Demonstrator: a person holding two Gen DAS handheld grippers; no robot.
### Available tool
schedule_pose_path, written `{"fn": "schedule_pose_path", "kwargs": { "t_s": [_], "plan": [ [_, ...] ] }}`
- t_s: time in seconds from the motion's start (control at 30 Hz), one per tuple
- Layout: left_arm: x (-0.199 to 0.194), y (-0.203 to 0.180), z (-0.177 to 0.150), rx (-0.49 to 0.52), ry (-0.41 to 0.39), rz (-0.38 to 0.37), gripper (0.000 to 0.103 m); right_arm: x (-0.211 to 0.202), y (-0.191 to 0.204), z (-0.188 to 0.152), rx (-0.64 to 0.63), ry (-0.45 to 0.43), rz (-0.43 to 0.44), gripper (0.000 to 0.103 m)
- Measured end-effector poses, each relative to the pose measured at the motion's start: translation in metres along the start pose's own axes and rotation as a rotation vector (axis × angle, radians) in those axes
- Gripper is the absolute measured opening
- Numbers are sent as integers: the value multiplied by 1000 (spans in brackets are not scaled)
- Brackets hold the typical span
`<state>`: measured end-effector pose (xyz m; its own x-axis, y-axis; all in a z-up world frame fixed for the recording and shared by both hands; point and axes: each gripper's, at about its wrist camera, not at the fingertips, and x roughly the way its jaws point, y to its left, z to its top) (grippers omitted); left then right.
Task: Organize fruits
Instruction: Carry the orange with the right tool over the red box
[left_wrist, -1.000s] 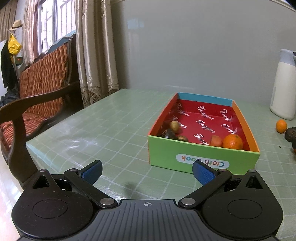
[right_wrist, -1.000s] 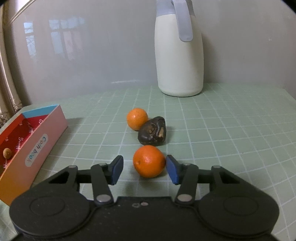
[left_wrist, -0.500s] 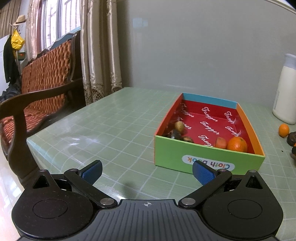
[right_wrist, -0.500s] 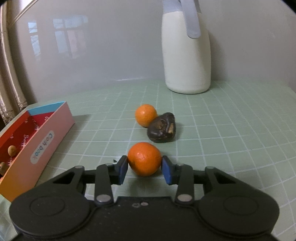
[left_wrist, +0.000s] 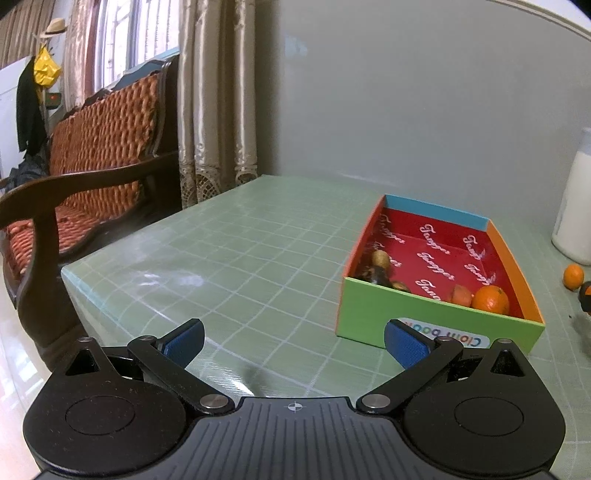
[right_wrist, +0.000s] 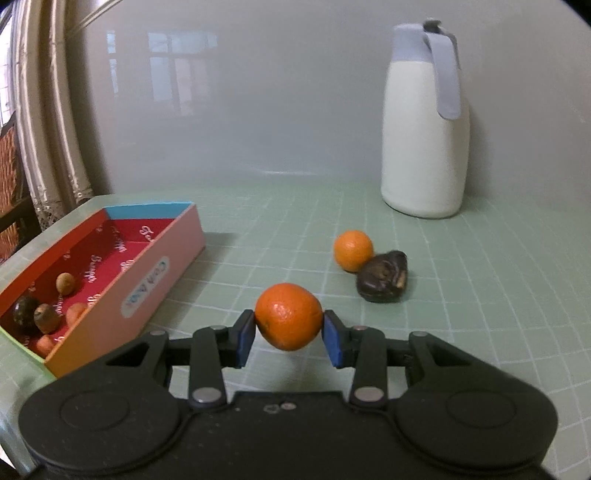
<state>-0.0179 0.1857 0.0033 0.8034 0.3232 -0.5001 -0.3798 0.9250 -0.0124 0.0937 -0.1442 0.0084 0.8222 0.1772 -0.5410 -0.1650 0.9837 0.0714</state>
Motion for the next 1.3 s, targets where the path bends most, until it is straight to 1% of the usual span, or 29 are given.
{"fn": "schedule_pose_path", "kwargs": {
  "t_s": [0.23, 0.33, 0.5, 0.7, 0.83, 0.97, 1.1, 1.27, 1.3],
  "plan": [
    [3, 17, 0, -55, 5, -10, 103, -9, 24, 5, -47, -10, 12, 37],
    [4, 22, 0, -71, 6, -21, 103, -15, 34, 10, -60, -28, 17, 37],
    [5, 31, -1, -92, 4, -32, 103, -22, 56, 24, -94, -57, 65, 37],
    [7, 44, -1, -149, 8, -36, 103, -13, 97, 29, -149, -42, 165, 37],
    [9, 47, -2, -156, 11, -29, 103, -6, 127, 25, -205, -20, 228, 37],
    [11, 47, -3, -156, 11, -23, 103, 4, 152, 21, -247, 12, 267, 37],
    [12, 49, -3, -163, 15, -17, 103, 13, 167, 19, -272, 38, 286, 37],
    [14, 50, -3, -164, 20, -5, 103, 17, 168, 15, -267, 56, 304, 39],
    [15, 50, -3, -164, 21, -4, 103, 17, 168, 15, -261, 54, 311, 41]
  ]
}}
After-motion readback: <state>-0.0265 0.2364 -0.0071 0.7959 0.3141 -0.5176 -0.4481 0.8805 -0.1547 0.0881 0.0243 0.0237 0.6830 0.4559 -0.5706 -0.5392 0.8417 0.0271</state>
